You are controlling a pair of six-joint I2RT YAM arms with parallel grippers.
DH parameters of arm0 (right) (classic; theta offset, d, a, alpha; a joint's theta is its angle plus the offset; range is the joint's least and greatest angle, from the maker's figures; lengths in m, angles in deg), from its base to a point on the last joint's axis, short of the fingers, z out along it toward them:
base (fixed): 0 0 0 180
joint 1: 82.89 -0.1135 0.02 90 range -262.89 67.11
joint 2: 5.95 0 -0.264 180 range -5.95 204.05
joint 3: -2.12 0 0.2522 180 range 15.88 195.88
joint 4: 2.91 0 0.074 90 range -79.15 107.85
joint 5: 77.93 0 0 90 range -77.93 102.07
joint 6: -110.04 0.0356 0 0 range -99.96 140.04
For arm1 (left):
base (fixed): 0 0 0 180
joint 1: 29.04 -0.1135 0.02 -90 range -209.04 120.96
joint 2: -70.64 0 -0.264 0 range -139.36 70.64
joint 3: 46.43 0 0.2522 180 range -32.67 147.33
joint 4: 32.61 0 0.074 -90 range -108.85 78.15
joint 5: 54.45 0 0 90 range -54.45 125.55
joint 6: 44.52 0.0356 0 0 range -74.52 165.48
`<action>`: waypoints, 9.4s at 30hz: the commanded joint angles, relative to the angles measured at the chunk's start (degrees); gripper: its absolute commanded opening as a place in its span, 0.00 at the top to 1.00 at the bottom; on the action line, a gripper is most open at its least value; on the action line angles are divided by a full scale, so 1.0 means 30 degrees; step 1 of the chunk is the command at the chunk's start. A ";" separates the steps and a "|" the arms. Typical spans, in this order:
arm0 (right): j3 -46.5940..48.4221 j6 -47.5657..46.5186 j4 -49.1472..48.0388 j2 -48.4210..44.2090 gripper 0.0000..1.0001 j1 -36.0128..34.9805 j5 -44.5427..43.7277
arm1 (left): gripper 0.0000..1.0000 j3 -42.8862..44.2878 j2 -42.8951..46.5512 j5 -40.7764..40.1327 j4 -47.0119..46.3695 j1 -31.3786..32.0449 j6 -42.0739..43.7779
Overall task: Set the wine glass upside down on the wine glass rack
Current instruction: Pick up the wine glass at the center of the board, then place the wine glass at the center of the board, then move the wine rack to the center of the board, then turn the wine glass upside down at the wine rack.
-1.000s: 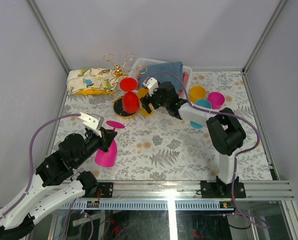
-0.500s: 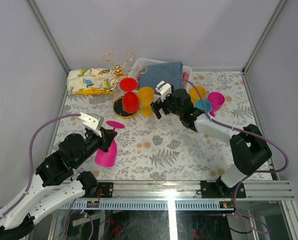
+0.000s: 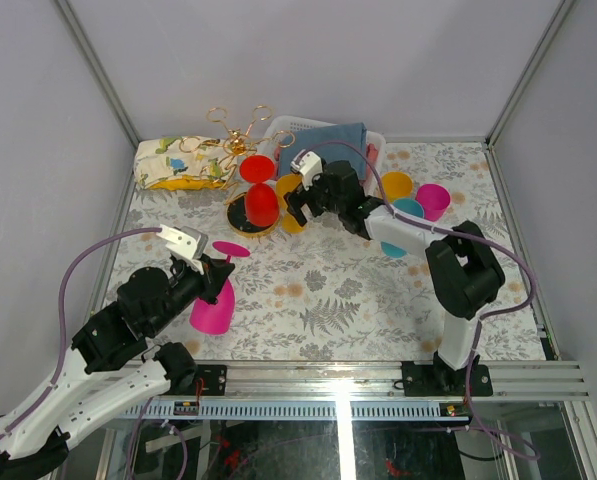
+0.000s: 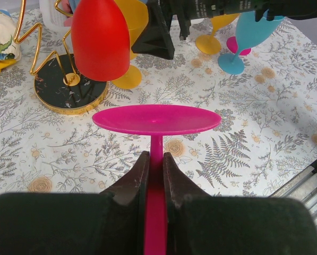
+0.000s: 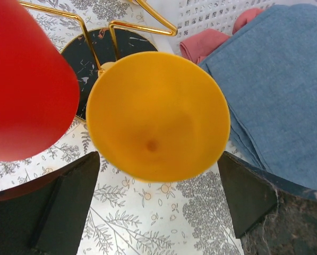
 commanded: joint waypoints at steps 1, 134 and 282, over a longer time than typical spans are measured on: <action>0.1887 0.0083 -0.0122 0.0824 0.01 0.0353 0.0721 | 1.00 -0.0161 0.0108 -0.0329 -0.0596 -0.0109 0.0018; 2.5138 0.7104 1.0259 0.7549 0.09 -0.4749 -0.9601 | 1.00 -0.0216 0.0607 0.0375 -0.0566 -0.0093 0.0076; 0.8217 0.5904 0.7523 -0.2590 1.00 -0.2279 -0.0563 | 1.00 -0.6907 -1.1816 1.6262 -3.4861 -0.9513 -0.3406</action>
